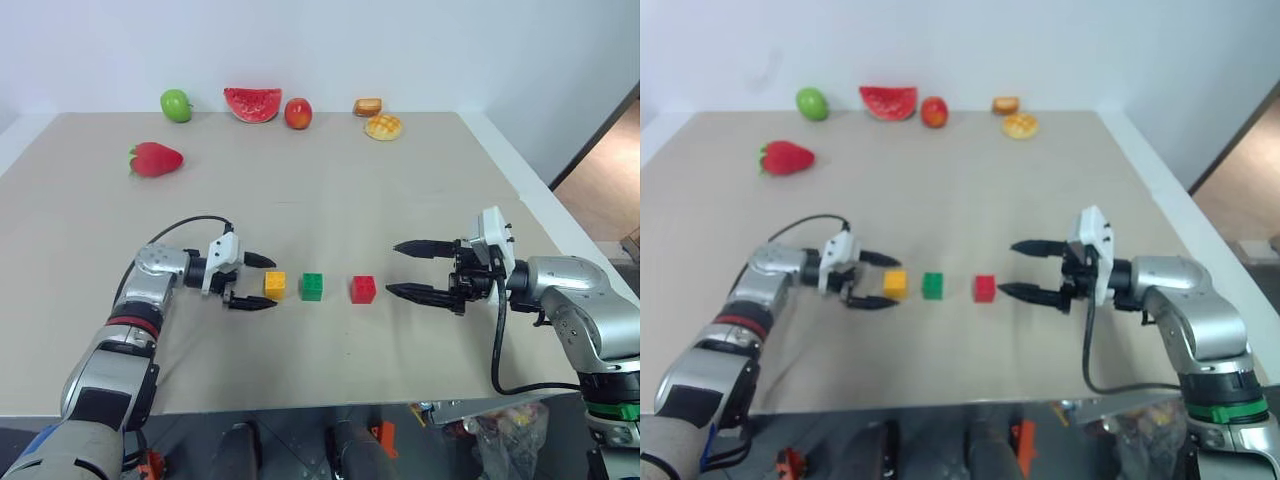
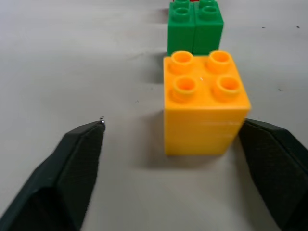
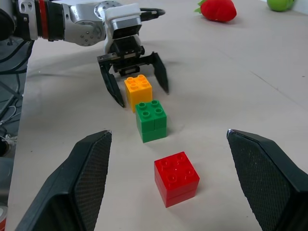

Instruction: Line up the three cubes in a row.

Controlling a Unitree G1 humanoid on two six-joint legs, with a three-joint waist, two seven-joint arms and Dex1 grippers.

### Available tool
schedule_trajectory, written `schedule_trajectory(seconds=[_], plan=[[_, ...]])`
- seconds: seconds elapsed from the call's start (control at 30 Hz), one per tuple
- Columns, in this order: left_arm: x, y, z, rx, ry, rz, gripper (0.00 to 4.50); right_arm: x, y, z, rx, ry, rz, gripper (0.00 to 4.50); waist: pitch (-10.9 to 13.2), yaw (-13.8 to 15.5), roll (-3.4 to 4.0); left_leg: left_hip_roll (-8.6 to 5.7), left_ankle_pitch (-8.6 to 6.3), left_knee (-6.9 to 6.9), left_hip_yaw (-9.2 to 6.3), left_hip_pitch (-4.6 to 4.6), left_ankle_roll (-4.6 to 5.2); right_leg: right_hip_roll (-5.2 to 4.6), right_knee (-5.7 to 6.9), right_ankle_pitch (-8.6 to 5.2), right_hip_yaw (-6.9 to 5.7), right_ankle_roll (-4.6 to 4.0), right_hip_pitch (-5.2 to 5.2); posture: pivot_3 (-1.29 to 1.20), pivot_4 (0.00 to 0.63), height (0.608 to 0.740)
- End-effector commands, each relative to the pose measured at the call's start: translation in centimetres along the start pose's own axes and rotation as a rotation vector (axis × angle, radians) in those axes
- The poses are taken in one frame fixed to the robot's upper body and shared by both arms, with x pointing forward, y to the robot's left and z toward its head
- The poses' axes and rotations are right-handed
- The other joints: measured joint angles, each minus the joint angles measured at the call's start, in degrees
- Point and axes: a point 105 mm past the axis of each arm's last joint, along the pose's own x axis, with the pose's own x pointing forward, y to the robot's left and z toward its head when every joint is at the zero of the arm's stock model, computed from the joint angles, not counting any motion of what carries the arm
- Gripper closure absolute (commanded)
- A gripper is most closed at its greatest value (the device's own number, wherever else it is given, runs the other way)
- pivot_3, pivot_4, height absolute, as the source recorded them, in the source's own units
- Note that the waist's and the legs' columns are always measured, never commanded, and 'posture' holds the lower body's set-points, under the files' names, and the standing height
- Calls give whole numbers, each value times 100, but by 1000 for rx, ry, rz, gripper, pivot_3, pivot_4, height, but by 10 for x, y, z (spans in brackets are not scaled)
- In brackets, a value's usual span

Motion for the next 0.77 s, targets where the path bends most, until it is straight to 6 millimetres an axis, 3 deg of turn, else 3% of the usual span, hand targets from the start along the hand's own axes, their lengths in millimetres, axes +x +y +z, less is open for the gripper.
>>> schedule_trajectory(seconds=[0.03, 0.2, 0.4, 0.5, 0.6, 0.77], plan=[[-29, 1, 8, 15, -29, 45, 137, 0, 0, 12, -48, -24, 4, 522, 0, 0, 0, 0, 0, -2, 0, 1, 0, 0, 1, 0, 0, 0, 0, 0, 150, 740], [-83, -13, 1, -66, 7, 147, 137, 0, -5, 12, -57, -25, -11, 522, 0, -8, 0, 4, 0, -6, 2, 1, 0, -2, 1, -4, -2, -7, -2, 0, 150, 740], [-129, 13, 9, -326, -173, 688, 137, -11, -36, -10, -44, -13, -221, 522, 0, 42, 0, 8, 0, -2, 2, 4, 0, -12, 2, -6, -14, -11, 3, 0, 150, 740], [-140, 19, 8, -461, -228, 878, 137, -22, -52, -22, -41, -17, -371, 522, 0, 67, -1, 5, 2, 5, 8, 4, 2, -25, 1, -3, -22, -4, 12, 0, 150, 740], [-142, 12, 10, -505, -296, 979, 137, -33, -62, -30, -2, -44, -514, 522, -1, 47, -2, 3, 2, 8, 16, 4, 1, -31, -1, 0, -19, 1, 13, 0, 150, 740], [-127, -12, 5, -591, -328, 1030, 137, -42, -42, -41, 80, -85, -596, 522, -2, 39, -4, 2, -1, -15, 13, 6, -2, -30, 0, -3, -19, 23, 11, 0, 150, 740]])
